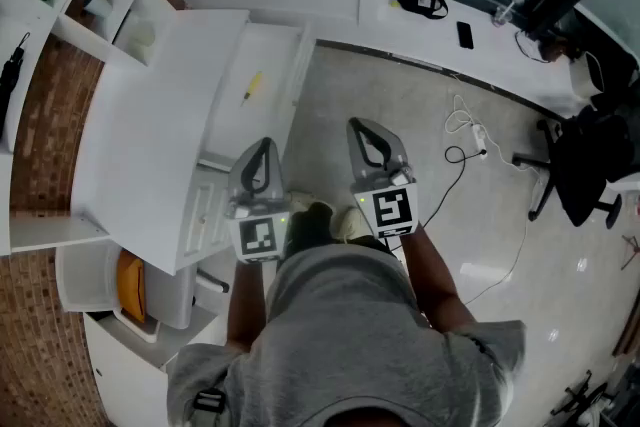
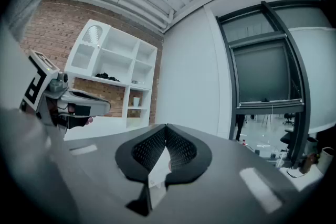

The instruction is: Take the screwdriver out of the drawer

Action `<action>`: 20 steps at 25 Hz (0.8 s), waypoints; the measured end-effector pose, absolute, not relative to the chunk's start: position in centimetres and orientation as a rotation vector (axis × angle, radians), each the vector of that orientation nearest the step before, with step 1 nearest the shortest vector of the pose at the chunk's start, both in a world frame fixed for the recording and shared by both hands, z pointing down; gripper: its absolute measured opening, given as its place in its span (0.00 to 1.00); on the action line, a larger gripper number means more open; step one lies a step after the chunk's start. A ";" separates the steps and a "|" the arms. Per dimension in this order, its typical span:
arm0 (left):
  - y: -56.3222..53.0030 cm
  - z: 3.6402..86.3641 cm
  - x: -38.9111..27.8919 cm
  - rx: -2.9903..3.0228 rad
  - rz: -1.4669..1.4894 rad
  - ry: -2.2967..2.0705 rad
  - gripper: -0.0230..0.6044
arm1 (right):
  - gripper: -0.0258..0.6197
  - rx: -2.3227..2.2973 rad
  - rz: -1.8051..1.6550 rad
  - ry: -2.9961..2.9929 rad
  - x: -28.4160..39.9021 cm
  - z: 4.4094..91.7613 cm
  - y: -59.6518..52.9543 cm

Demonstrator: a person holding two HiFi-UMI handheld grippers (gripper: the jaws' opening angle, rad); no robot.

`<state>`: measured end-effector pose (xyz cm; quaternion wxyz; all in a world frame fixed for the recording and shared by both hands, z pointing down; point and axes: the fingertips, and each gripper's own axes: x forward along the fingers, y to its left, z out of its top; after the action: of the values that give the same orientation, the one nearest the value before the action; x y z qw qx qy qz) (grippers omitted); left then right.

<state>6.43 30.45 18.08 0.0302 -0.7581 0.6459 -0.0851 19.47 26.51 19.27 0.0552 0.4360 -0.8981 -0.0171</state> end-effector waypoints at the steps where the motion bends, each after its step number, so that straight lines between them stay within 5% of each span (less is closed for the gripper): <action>1: 30.4 18.1 6.4 -2.337 -0.263 1.994 0.06 | 0.04 1.321 -0.049 -2.726 19.4 19.3 26.5; 20: 24.3 20.4 0.8 -2.338 -0.347 2.062 0.06 | 0.04 1.204 0.023 -2.737 12.5 21.7 20.2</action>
<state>0.85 24.31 20.45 0.0025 -0.7453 0.6575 -0.1106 12.52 20.22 21.70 0.0754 0.4015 -0.9127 0.0077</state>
